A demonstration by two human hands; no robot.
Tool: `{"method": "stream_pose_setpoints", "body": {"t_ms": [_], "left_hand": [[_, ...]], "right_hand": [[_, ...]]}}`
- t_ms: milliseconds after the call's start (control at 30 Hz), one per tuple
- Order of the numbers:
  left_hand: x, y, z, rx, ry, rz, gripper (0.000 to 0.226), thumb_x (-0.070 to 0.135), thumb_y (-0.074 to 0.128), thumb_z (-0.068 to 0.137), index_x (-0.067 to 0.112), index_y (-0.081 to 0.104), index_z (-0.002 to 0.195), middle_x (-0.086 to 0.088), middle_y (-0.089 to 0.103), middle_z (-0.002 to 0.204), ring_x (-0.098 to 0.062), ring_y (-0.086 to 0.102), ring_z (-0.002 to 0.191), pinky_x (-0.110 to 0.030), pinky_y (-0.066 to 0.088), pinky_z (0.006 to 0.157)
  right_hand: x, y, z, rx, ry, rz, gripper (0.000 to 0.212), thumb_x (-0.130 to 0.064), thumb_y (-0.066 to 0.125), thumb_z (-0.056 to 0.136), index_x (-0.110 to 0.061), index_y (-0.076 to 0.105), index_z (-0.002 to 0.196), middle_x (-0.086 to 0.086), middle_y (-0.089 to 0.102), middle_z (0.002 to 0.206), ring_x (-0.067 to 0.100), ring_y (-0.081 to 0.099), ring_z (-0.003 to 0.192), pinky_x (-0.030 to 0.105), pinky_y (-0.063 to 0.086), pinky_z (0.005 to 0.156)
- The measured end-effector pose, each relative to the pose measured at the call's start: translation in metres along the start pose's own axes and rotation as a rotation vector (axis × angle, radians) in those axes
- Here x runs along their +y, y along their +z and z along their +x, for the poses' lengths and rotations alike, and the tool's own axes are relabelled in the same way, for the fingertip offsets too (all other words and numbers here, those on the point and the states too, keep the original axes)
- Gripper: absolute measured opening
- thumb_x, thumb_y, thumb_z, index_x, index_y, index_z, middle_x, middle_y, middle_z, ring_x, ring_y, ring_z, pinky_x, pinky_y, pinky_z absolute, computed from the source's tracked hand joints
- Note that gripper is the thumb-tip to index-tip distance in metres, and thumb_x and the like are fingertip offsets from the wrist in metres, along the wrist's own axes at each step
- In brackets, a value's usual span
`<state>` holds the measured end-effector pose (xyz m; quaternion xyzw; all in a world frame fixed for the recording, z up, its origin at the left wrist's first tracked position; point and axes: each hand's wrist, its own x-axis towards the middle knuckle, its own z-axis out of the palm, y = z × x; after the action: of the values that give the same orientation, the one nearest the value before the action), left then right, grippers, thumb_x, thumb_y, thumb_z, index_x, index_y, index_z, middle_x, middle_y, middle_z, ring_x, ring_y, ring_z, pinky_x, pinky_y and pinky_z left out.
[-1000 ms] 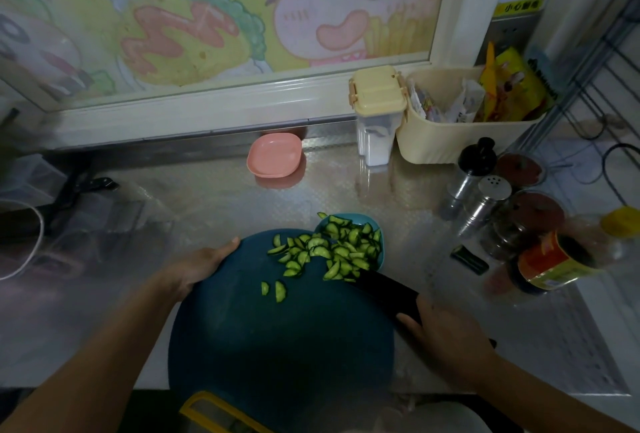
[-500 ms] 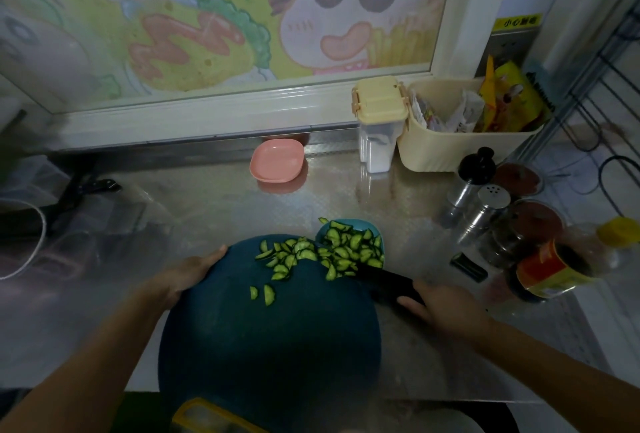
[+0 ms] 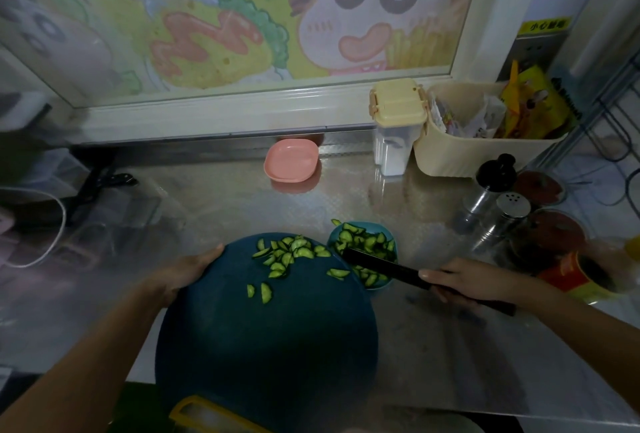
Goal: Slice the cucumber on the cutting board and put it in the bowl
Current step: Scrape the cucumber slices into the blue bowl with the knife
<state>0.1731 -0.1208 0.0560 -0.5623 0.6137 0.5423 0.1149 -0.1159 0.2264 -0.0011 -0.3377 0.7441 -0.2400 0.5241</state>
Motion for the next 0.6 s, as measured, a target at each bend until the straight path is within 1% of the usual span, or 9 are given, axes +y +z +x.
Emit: {"method": "stream_pose_setpoints", "body": {"t_ms": [100,167,233,333,400,467,500,600], "left_hand": [[-0.002,-0.005,-0.002,-0.021,-0.014,-0.013,0.05,0.049,0.048,0.091,0.004,0.065,0.107,-0.018,0.069,0.104,-0.034,0.065,0.098,-0.047,0.048,0.093],[-0.004,-0.009,0.0,-0.01,-0.016,-0.031,0.05,0.048,0.049,0.091,0.005,0.065,0.109,-0.017,0.069,0.106,-0.032,0.065,0.1,-0.046,0.047,0.095],[-0.005,-0.011,-0.001,-0.017,-0.02,-0.042,0.05,0.048,0.048,0.091,0.004,0.064,0.11,-0.016,0.069,0.105,-0.031,0.065,0.1,-0.044,0.048,0.094],[-0.005,-0.01,0.002,0.0,-0.011,-0.041,0.047,0.046,0.047,0.093,0.004,0.065,0.107,-0.016,0.07,0.102,-0.03,0.065,0.097,-0.042,0.049,0.092],[-0.004,-0.006,0.001,-0.007,-0.004,-0.054,0.044,0.043,0.046,0.094,0.005,0.065,0.103,-0.014,0.072,0.096,-0.028,0.066,0.093,-0.036,0.051,0.083],[-0.002,-0.002,0.002,-0.016,-0.005,-0.056,0.041,0.042,0.045,0.095,0.006,0.066,0.099,-0.01,0.073,0.089,-0.023,0.068,0.083,-0.031,0.051,0.072],[-0.002,-0.001,0.003,-0.02,-0.008,-0.058,0.041,0.042,0.044,0.095,0.006,0.066,0.097,-0.01,0.073,0.088,-0.022,0.069,0.08,-0.03,0.05,0.069],[0.002,0.0,0.006,-0.037,-0.026,-0.067,0.044,0.042,0.044,0.095,0.004,0.065,0.099,-0.013,0.072,0.089,-0.027,0.067,0.085,-0.033,0.051,0.07]], "right_hand": [[-0.003,-0.006,0.002,-0.059,0.055,0.062,0.057,-0.06,0.042,0.089,-0.015,0.065,0.064,0.0,0.047,0.044,0.014,0.041,0.039,0.029,0.036,0.049],[-0.005,-0.006,0.006,-0.088,0.095,0.106,0.059,-0.061,0.04,0.089,-0.012,0.068,0.069,0.0,0.047,0.045,0.014,0.042,0.04,0.025,0.036,0.047],[-0.006,-0.006,0.012,-0.111,0.138,0.123,0.061,-0.06,0.037,0.091,-0.01,0.07,0.075,0.001,0.047,0.047,0.013,0.043,0.04,0.022,0.037,0.044],[-0.005,-0.002,0.021,-0.128,0.175,0.11,0.063,-0.057,0.036,0.093,-0.006,0.071,0.081,0.002,0.048,0.05,0.013,0.045,0.043,0.022,0.039,0.047],[-0.001,0.003,0.027,-0.131,0.185,0.113,0.065,-0.058,0.037,0.093,-0.005,0.071,0.079,0.004,0.049,0.05,0.014,0.046,0.043,0.023,0.039,0.047],[0.005,0.007,0.03,-0.105,0.196,0.122,0.065,-0.059,0.039,0.092,-0.005,0.069,0.07,0.005,0.05,0.048,0.014,0.046,0.041,0.023,0.04,0.045],[0.009,0.007,0.03,-0.085,0.198,0.128,0.064,-0.059,0.041,0.091,-0.006,0.067,0.066,0.006,0.05,0.048,0.014,0.046,0.04,0.023,0.039,0.044],[0.018,0.005,0.024,-0.034,0.184,0.15,0.059,-0.057,0.045,0.09,-0.008,0.062,0.062,0.006,0.052,0.05,0.016,0.047,0.04,0.024,0.039,0.042]]}}
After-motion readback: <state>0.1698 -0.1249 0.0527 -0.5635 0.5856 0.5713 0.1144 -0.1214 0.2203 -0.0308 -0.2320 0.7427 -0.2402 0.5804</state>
